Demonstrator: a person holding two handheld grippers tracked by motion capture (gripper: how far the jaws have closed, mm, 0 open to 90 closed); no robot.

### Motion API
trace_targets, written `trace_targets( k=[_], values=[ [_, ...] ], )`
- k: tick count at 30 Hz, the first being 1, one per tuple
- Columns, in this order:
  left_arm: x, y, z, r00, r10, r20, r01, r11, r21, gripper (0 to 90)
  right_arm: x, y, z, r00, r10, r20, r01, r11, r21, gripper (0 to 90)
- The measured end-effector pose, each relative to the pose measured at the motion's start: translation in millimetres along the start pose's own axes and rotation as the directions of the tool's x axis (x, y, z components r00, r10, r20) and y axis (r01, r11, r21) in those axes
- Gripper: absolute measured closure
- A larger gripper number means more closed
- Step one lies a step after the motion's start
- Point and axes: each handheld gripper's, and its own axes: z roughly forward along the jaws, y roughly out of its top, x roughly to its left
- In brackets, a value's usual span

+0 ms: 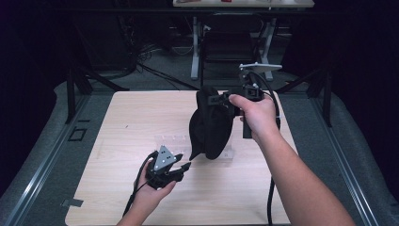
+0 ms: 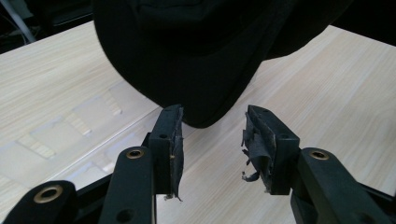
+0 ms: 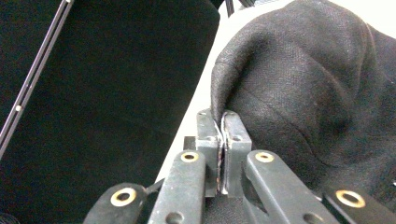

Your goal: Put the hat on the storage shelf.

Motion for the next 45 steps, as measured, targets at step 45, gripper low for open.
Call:
trace_targets(
  k=[45],
  values=[
    [13.0, -1.7, 10.4, 0.9975, 0.06, 0.036, -0.06, 0.9981, -0.012, 83.7, 12.6, 1.2, 16.9, 0.9984, -0.009, -0.055, 0.009, 1.0, 0.004, 87.1]
  ],
)
